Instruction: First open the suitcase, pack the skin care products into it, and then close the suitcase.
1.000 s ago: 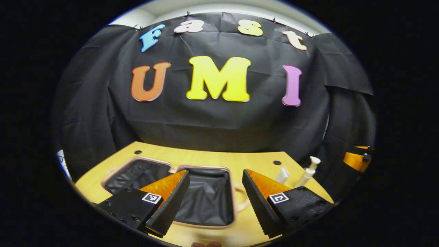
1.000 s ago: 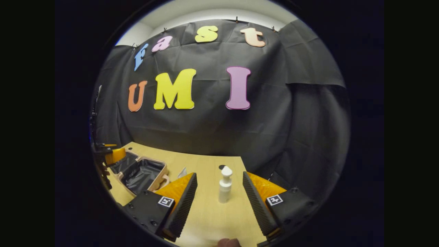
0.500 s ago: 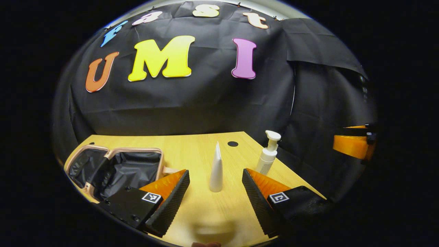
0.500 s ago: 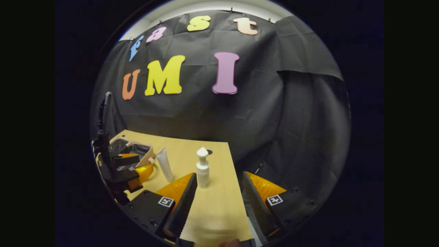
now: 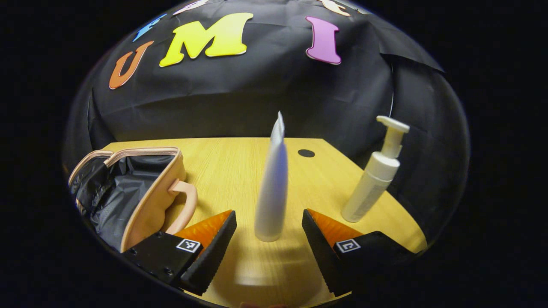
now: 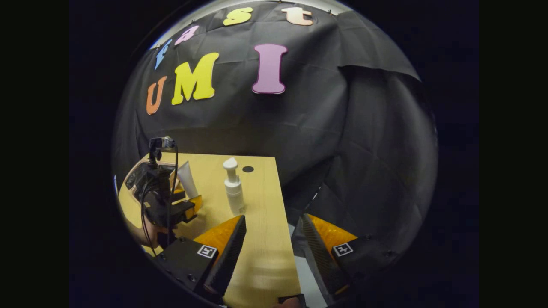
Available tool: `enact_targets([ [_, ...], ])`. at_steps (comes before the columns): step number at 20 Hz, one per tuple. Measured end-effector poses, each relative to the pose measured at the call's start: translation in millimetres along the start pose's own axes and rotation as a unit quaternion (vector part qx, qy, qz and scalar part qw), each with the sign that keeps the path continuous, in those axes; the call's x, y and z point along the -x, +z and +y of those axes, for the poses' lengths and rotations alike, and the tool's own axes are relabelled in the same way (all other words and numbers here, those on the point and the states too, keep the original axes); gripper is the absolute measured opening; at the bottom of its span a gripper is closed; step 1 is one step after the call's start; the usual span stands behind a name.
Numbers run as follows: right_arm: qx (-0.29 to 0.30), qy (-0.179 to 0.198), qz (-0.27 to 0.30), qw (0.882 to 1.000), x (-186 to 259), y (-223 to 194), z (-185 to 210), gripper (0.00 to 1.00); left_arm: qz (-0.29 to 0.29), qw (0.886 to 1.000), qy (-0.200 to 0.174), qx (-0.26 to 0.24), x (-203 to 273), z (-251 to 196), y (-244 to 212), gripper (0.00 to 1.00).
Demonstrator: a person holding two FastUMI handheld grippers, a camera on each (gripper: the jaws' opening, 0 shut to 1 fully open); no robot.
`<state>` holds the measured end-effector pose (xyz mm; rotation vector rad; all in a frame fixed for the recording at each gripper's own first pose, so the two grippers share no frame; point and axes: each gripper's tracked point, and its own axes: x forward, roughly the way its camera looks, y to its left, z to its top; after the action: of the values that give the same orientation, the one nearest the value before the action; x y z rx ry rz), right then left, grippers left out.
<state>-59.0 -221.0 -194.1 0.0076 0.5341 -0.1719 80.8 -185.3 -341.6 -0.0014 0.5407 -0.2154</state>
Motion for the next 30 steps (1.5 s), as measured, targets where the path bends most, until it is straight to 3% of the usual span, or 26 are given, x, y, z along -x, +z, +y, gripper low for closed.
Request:
enact_targets([
  [4,-0.008,0.004,0.001,1.0,-9.5,-2.1,-5.0,0.77,0.007,1.0,0.004,0.002,-12.6,3.3,-2.8,0.92],
  [7,-0.012,0.011,0.001,1.0,-18.0,-0.6,-1.8,0.79,0.02,1.0,0.003,-0.003,-17.8,0.4,-5.8,0.68],
  [8,-0.012,0.014,-0.002,1.0,-18.8,1.4,0.5,0.79,0.022,1.0,-0.003,-0.003,-18.5,-2.1,-6.7,0.71],
  [9,-0.01,0.017,-0.004,1.0,-21.5,2.4,3.5,0.78,0.024,1.0,-0.003,-0.008,-16.6,-2.5,-5.7,0.5],
  [10,-0.007,0.02,-0.005,1.0,-24.5,2.0,5.8,0.79,0.026,1.0,-0.005,-0.011,-17.0,-2.2,-5.9,0.58],
  [11,-0.006,0.027,-0.005,1.0,-26.3,1.6,8.7,0.79,0.03,0.999,-0.005,-0.015,-15.2,-1.8,-6.6,0.5],
  [13,-0.002,0.039,-0.007,0.999,-35.9,-2.9,17.7,0.79,0.039,0.999,-0.012,-0.011,-8.4,-2.7,-6.9,0.54],
  [14,-0.003,0.047,-0.006,0.999,-42.7,-6.1,23.5,0.78,0.039,0.999,-0.02,-0.004,0.8,-5.7,-3.2,0.47],
  [16,-0.007,0.07,-0.001,0.998,-57.5,-10.5,43.7,0.78,0.036,0.999,-0.029,-0.001,24.8,-4.3,9.0,0.46],
  [17,-0.008,0.081,0.0,0.997,-64.9,-14.0,54.2,0.79,0.034,0.999,-0.034,0.007,39.5,-3.3,15.2,0.52],
  [18,-0.008,0.089,0.001,0.996,-74.4,-15.2,64.0,0.79,0.035,0.999,-0.039,0.015,57.3,-3.7,20.0,0.45],
  [19,-0.008,0.098,0.001,0.995,-87.5,-16.0,73.9,0.78,0.035,0.998,-0.039,0.017,74.9,0.8,25.5,0.45],
  [23,-0.016,0.138,0.018,0.99,-133.7,-18.6,111.9,0.79,0.03,0.999,-0.017,0.021,133.4,30.2,40.7,0.45],
  [28,-0.026,0.137,0.041,0.989,-175.3,-26.2,122.3,0.8,0.035,0.998,0.036,0.044,173.3,80.5,45.4,0.45],
  [30,-0.031,0.135,0.046,0.989,-181.1,-28.1,122.6,0.65,0.04,0.997,0.044,0.05,181.7,97.8,45.5,0.45],
])
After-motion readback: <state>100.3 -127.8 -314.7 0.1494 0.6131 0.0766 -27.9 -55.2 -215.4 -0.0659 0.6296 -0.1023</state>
